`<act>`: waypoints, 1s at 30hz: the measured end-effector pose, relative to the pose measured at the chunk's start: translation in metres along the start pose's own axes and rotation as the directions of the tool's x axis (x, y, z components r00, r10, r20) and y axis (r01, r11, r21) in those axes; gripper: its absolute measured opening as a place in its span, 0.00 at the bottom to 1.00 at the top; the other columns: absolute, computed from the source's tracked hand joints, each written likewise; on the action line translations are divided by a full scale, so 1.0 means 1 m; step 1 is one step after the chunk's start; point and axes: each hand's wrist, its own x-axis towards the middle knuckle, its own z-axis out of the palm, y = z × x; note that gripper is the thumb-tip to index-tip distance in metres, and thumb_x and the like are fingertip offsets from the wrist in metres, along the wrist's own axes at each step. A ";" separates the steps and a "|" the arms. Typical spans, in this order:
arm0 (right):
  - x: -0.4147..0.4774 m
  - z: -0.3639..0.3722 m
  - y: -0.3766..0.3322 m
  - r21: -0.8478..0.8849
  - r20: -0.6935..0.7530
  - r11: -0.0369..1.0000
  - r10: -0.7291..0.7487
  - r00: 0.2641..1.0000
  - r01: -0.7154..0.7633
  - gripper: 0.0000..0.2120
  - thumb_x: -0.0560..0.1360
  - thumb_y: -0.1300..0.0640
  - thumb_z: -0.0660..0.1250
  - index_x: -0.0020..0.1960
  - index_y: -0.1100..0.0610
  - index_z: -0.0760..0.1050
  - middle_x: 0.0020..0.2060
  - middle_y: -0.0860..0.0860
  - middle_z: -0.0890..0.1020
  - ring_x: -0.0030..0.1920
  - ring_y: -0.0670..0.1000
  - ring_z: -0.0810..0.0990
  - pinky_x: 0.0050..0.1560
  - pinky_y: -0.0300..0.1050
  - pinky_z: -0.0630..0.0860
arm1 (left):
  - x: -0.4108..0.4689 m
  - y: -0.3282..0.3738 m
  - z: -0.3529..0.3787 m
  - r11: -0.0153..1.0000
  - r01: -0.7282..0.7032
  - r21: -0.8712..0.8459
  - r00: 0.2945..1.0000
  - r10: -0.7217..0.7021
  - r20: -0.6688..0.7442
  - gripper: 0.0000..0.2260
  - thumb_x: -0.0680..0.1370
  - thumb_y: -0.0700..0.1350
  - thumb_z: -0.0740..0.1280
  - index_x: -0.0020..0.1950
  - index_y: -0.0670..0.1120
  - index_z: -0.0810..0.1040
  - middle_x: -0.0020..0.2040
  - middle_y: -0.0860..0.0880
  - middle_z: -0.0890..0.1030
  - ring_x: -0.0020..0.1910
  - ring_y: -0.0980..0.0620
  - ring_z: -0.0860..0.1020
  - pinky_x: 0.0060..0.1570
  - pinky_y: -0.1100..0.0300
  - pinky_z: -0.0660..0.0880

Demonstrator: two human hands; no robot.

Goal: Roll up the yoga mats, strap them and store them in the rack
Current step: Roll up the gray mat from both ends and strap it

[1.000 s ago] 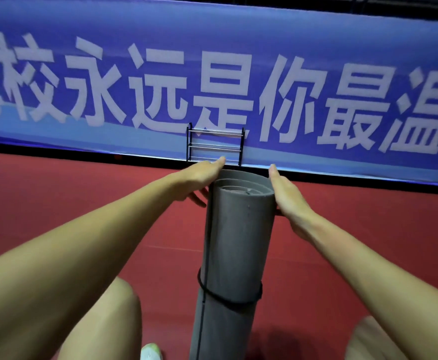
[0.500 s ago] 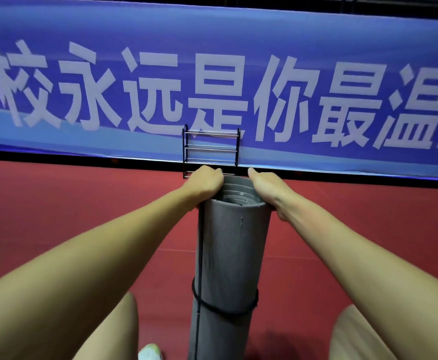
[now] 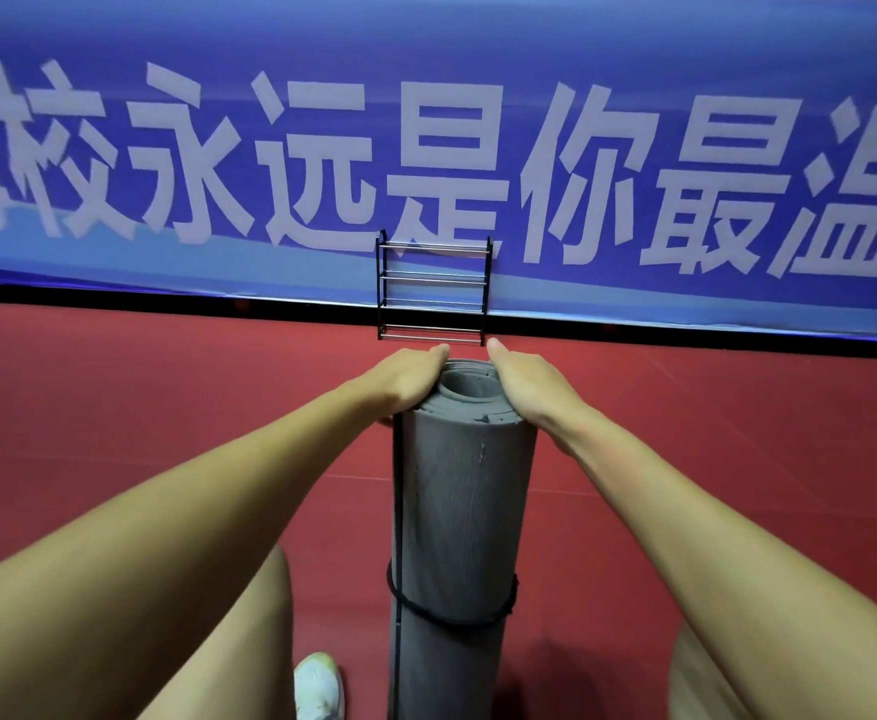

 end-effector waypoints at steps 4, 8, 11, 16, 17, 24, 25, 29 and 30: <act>-0.004 -0.002 -0.004 -0.078 0.080 0.997 -0.020 0.997 0.027 0.26 0.83 0.45 0.44 0.64 0.58 0.74 0.67 0.58 0.74 0.65 0.58 0.72 0.61 0.50 0.66 | -0.009 0.001 -0.006 0.996 0.045 0.080 0.997 -0.050 0.062 0.26 0.82 0.59 0.49 0.66 0.43 0.75 0.65 0.40 0.75 0.60 0.39 0.76 0.60 0.45 0.74; -0.003 -0.005 -0.002 -0.176 0.161 0.982 -0.035 0.986 0.064 0.29 0.81 0.39 0.42 0.65 0.55 0.73 0.67 0.56 0.74 0.65 0.58 0.73 0.62 0.52 0.67 | -0.018 0.014 -0.012 0.936 0.031 0.349 0.973 -0.109 0.206 0.32 0.81 0.61 0.41 0.76 0.43 0.62 0.76 0.41 0.62 0.73 0.42 0.63 0.68 0.48 0.63; -0.003 -0.004 -0.004 -0.173 0.173 0.982 -0.046 0.984 0.076 0.29 0.81 0.40 0.42 0.66 0.55 0.71 0.68 0.56 0.73 0.66 0.58 0.72 0.62 0.52 0.66 | -0.013 0.015 -0.017 0.881 0.003 0.473 0.993 -0.057 0.101 0.28 0.83 0.56 0.45 0.68 0.37 0.70 0.71 0.38 0.68 0.69 0.42 0.68 0.64 0.54 0.64; 0.009 -0.005 0.006 0.008 0.139 1.000 -0.026 0.990 0.025 0.22 0.85 0.51 0.47 0.70 0.61 0.69 0.70 0.60 0.71 0.67 0.56 0.71 0.63 0.48 0.66 | -0.005 0.024 0.001 0.921 -0.143 0.362 0.982 0.085 0.171 0.22 0.83 0.57 0.50 0.66 0.46 0.73 0.68 0.42 0.72 0.65 0.43 0.71 0.64 0.53 0.65; 0.014 -0.007 0.014 0.063 0.124 0.998 -0.010 0.992 0.002 0.21 0.84 0.52 0.49 0.68 0.61 0.71 0.69 0.60 0.72 0.63 0.54 0.73 0.59 0.46 0.67 | -0.003 0.029 0.006 0.905 -0.152 0.397 0.981 0.088 0.175 0.21 0.83 0.56 0.49 0.68 0.47 0.72 0.69 0.41 0.71 0.66 0.42 0.70 0.64 0.53 0.64; 0.015 -0.017 0.049 0.381 0.023 0.910 0.168 0.986 -0.164 0.22 0.76 0.43 0.65 0.58 0.60 0.80 0.55 0.56 0.82 0.54 0.58 0.81 0.50 0.49 0.74 | 0.005 0.025 0.032 0.938 -0.208 -0.278 0.978 0.202 -0.049 0.12 0.77 0.47 0.66 0.57 0.45 0.80 0.58 0.47 0.81 0.59 0.48 0.77 0.63 0.55 0.71; 0.014 -0.019 0.050 0.423 -0.001 0.889 0.193 0.981 -0.174 0.23 0.74 0.43 0.67 0.57 0.60 0.80 0.54 0.55 0.83 0.54 0.57 0.82 0.52 0.51 0.75 | -0.001 0.021 0.032 0.852 -0.201 -0.484 0.977 0.210 -0.036 0.15 0.76 0.44 0.68 0.62 0.44 0.78 0.59 0.47 0.80 0.59 0.50 0.77 0.62 0.58 0.71; 0.014 -0.021 0.060 0.573 -0.098 0.793 0.316 0.944 -0.206 0.19 0.63 0.45 0.71 0.45 0.59 0.82 0.40 0.53 0.84 0.41 0.55 0.81 0.42 0.49 0.72 | -0.009 -0.014 0.028 0.721 -0.090 -0.687 0.920 0.324 0.220 0.54 0.56 0.55 0.82 0.75 0.51 0.56 0.66 0.55 0.74 0.62 0.61 0.74 0.59 0.68 0.70; 0.017 -0.020 0.062 0.591 -0.111 0.778 0.337 0.935 -0.210 0.16 0.61 0.46 0.69 0.39 0.59 0.81 0.36 0.53 0.83 0.38 0.54 0.79 0.41 0.49 0.70 | -0.010 -0.020 0.031 0.779 -0.132 -0.613 0.906 0.346 0.244 0.57 0.56 0.54 0.83 0.76 0.53 0.51 0.65 0.59 0.72 0.62 0.66 0.72 0.59 0.70 0.69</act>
